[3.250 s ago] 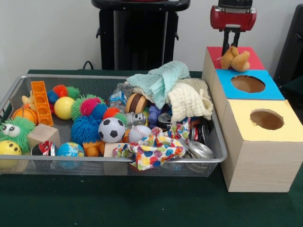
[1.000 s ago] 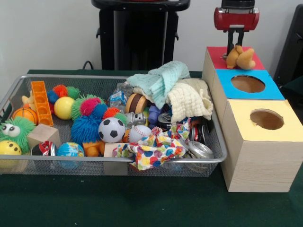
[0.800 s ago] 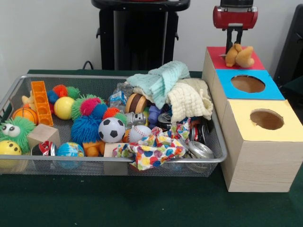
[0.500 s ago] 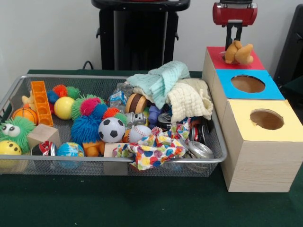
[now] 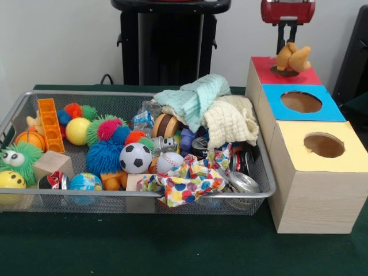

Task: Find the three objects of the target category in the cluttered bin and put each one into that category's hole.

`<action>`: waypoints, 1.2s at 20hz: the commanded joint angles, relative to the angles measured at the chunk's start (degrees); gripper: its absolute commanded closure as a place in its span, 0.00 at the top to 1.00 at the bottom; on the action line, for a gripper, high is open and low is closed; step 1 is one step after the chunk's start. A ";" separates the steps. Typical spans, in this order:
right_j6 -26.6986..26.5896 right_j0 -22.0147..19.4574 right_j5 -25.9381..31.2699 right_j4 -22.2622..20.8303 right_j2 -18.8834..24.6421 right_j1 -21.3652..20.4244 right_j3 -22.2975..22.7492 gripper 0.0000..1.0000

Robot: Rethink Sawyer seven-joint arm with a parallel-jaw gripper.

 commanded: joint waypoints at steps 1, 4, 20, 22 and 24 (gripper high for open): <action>12.84 0.07 3.91 2.20 1.26 0.46 0.52 0.00; 12.88 0.08 3.79 2.16 1.22 0.48 0.63 0.00; 13.83 -2.36 -2.55 -0.46 3.37 3.78 3.06 0.00; 13.81 -3.38 -3.11 -1.16 3.92 3.62 3.78 0.00; 13.79 -4.34 -3.87 -1.75 4.47 3.84 4.22 0.00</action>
